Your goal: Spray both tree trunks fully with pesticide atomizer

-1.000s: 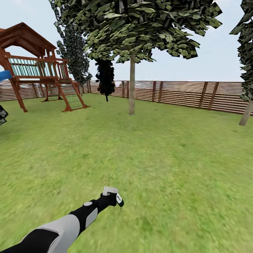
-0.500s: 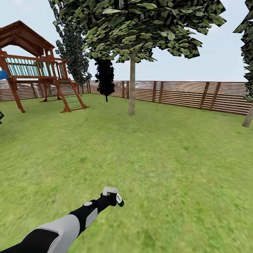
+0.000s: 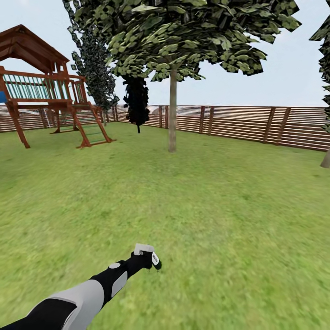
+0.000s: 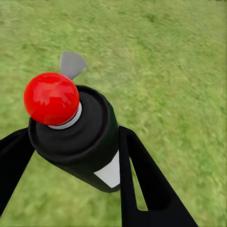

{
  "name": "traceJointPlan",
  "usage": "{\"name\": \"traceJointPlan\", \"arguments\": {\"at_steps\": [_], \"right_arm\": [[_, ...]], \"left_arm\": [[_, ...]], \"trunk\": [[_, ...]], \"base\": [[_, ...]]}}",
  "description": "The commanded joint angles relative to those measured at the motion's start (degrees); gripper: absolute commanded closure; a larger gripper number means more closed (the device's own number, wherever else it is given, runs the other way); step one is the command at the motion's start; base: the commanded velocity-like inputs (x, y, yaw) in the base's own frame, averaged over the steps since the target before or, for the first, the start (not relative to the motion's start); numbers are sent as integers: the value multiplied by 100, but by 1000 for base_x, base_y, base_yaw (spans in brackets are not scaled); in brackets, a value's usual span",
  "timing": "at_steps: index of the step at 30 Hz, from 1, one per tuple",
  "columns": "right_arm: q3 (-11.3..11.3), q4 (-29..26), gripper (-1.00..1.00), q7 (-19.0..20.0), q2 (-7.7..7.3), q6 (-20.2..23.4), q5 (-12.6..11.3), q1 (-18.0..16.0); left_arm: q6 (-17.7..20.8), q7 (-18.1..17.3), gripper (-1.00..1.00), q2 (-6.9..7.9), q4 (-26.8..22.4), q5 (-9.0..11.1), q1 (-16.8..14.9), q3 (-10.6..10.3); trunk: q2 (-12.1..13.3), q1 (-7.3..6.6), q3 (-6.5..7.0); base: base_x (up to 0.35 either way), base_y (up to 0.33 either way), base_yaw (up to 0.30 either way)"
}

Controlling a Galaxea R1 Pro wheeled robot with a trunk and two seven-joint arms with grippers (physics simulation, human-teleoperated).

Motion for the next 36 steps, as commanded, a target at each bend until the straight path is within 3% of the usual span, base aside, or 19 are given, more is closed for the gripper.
{"name": "traceJointPlan", "arguments": {"at_steps": [1,36], "right_arm": [[40,25,-100,26,0,-39,-47,-10],[40,25,-100,26,0,-39,-47,-10]], "left_arm": [[-21,-12,100,0,9,61,-6,-43],[-21,-12,100,0,9,61,-6,-43]], "trunk": [[-8,7,-7],[-8,7,-7]], "base": [[350,0,0],[350,0,0]]}}
